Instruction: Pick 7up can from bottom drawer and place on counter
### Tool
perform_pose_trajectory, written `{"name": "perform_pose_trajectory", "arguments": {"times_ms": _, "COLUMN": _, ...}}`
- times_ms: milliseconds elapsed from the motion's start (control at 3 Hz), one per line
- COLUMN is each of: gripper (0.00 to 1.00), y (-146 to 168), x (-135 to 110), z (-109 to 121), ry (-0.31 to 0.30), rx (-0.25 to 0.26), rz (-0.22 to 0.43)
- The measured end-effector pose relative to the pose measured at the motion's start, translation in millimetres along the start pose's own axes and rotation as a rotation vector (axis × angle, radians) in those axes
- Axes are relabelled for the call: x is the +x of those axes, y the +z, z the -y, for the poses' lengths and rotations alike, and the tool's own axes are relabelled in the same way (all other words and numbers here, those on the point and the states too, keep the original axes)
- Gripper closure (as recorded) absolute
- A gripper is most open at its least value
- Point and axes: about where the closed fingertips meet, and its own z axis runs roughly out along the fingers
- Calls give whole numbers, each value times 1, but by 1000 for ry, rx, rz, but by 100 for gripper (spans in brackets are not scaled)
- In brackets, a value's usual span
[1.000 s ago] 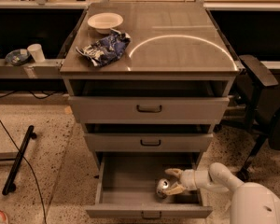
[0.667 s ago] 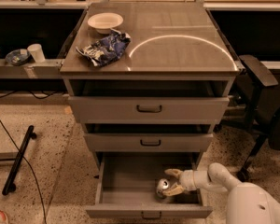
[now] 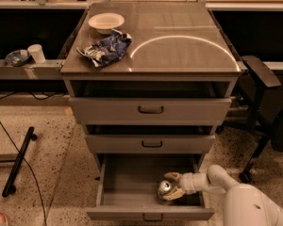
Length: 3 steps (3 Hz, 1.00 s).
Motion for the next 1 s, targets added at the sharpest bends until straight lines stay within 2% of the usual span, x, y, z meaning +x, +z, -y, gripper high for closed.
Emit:
{"name": "perform_pose_trajectory", "arguments": {"times_ms": 333, "gripper": 32, "y": 3, "x": 3, "z": -2, "ry": -18, "rx": -4, "rz": -7}}
{"name": "perform_pose_trajectory", "arguments": {"times_ms": 1000, "gripper": 0, "y": 3, "x": 3, "z": -2, "ry": -18, "rx": -4, "rz": -8}}
